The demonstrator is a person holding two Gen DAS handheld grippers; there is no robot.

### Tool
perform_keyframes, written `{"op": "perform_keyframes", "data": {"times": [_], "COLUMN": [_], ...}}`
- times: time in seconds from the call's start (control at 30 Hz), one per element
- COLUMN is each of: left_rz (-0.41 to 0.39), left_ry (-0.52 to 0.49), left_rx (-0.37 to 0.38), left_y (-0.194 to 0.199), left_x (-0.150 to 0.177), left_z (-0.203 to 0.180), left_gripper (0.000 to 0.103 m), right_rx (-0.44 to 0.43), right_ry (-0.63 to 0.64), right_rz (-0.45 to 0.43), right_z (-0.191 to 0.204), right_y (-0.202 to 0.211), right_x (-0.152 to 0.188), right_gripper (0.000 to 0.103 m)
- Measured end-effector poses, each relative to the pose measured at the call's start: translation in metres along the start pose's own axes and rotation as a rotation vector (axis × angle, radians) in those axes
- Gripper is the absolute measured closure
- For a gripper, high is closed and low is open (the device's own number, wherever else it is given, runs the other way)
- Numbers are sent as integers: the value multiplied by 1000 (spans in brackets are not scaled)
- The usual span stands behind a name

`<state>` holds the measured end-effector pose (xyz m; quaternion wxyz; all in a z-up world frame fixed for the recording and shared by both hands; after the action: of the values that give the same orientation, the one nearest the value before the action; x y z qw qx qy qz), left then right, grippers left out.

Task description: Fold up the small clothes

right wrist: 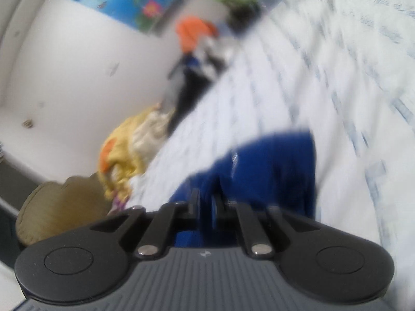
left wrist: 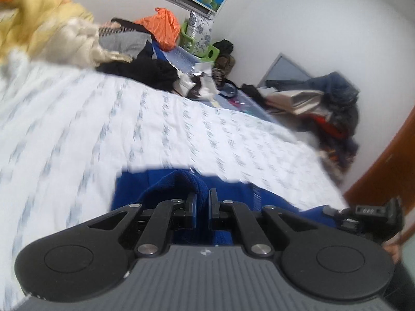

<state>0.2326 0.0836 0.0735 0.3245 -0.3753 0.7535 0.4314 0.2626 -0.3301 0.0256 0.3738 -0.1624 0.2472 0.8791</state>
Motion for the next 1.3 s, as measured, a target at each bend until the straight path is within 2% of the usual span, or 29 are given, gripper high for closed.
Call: {"op": "perform_keyframes", "data": {"times": [0.1,0.13,0.2,0.23,0.27,0.3,0.37,0.43,0.5,0.6,0.63,0.7,0.73,0.77,0.8,0.83,0.9,0.97,1.03,1.17,1.23,1.3], "left_rz": [35,39,-10,-57,-98,-121,-116,-70,-9,97,106,102,109,118,130,139,176,197,165,108,113,141], "left_ry": [17,31,99,140,176,197,183,163,154,193,199,168,150,122,78,53,63,50,21,14,7,2], "left_rx": [-66,-89,-152,-171,-186,-191,-194,-189,-194,-202,-189,-184,-179,-177,-190,-211,-212,-223,-220,-127,-88,-78], "left_y": [-52,-65,-73,-68,-60,-51,-28,-4,19,44,51,58,58,56,51,46,40,38,51,104,137,160], "left_x": [-6,-9,-19,-24,-27,-27,-15,9,44,103,115,126,128,129,131,131,128,125,113,89,95,115], "left_z": [21,32,57,68,77,83,87,87,84,88,85,77,70,64,61,58,58,56,49,19,8,4], "left_gripper": [94,87,59,32,19,5,10,11,13,19,19,23,34,61,75,88,94,95,95,95,95,95], "right_rx": [64,83,104,105,103,101,148,202,247,314,321,305,304,301,296,304,301,313,307,231,203,176], "right_ry": [-44,-78,-149,-159,-145,-109,-9,124,228,271,265,325,352,366,373,370,368,359,373,373,373,375], "right_rz": [16,19,22,-2,-29,-59,-110,-119,-82,22,66,77,75,87,99,125,146,173,183,153,150,174], "right_z": [-27,-36,-47,-48,-45,-40,-33,-27,-26,-39,-42,-35,-29,-25,-22,-23,-21,-21,-15,13,21,26], "right_y": [-50,-63,-81,-79,-75,-67,-43,-16,14,41,46,52,53,48,43,37,25,22,26,66,92,121], "right_x": [-17,-22,-20,-22,-24,-24,-20,-7,17,66,84,106,112,116,119,121,116,112,110,106,110,123], "right_gripper": [91,90,70,67,57,36,9,9,10,10,10,15,20,33,68,83,92,93,95,96,96,96]}}
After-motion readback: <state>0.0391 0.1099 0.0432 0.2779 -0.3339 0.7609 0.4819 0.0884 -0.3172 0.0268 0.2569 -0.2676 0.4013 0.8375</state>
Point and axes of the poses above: each gripper's, at about its wrist camera, not at the fingertips, and y roughly against the way its jaws point, z to its left, x to its underside, the point moved 10 cm from there along -y, roughly the way its jaws point, and after that the axes turned 9 degrees about -z, right-handed, at the moved point
